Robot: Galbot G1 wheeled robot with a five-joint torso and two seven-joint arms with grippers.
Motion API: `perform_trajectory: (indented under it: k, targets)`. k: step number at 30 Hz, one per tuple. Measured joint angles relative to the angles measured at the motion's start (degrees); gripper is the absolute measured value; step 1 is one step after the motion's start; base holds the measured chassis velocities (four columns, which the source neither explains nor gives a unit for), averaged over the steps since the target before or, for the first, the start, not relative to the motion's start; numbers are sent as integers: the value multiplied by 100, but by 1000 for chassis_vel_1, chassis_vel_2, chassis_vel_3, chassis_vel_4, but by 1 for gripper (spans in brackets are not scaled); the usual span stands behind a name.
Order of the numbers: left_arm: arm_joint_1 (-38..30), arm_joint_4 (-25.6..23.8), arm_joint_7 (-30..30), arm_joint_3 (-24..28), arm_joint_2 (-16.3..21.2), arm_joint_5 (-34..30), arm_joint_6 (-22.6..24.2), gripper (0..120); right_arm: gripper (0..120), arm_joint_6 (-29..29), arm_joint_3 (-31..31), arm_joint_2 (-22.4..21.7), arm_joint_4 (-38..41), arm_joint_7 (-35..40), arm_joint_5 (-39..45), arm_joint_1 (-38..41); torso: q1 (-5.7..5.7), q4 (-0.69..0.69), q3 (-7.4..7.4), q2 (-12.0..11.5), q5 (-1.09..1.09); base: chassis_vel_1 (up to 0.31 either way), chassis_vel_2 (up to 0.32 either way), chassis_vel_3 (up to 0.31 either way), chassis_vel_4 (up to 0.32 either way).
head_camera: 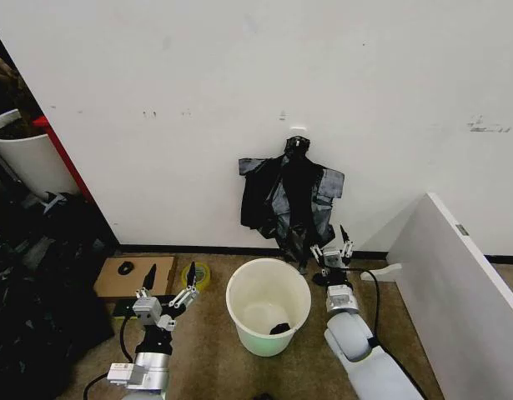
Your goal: Place the garbage bag over the trash bin.
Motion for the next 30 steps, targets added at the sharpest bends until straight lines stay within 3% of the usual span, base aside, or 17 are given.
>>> perform_trajectory:
  k: [4, 7, 14, 18, 22, 24, 29, 30]
  targets:
    - [19, -10, -1, -25, 41, -12, -11, 100, 35, -3, 0, 1, -46, -29, -6, 11, 0, 0, 0, 0, 0, 0, 0, 0, 0]
    - [21, -19, -4, -36, 54, -24, -13, 100, 29, -4, 4, -6, -58, -30, -8, 13, 0, 1, 0, 0, 0, 0, 0, 0, 0]
    - [-126, 67, 55, -2, 173, -53, -16, 100, 0, 239, 34, -95, 292, -124, 66, -161, 0, 0, 0, 1, -1, 0, 0, 0, 0]
    - [-414, 230, 349, 75, 403, -243, -34, 100, 0, 570, 2, -161, 481, -428, 234, -243, 0, 1, 0, 1, -1, 0, 0, 0, 0]
    - [-1018, 561, 1092, 155, 775, -694, -85, 100, 0, 742, -151, -203, 638, -737, 376, -218, 0, -4, 0, 1, -2, 0, 0, 0, 0]
    - [-1243, 729, 1416, 191, 896, -863, -94, 100, 0, 764, -231, -205, 646, -840, 408, -139, 0, 2, 0, 1, 0, 0, 0, 0, 0]
    - [-2395, 1646, 2153, 484, 1303, -1388, 63, 100, 0, 982, -296, -257, 713, -1151, 542, -89, 0, -1, 1, 1, -2, 0, 0, 0, 0]
    - [-2395, 1646, 2153, 484, 1303, -1388, 63, 100, 0, 982, -296, -257, 713, -1151, 542, -89, 0, -1, 1, 1, -2, 0, 0, 0, 0]
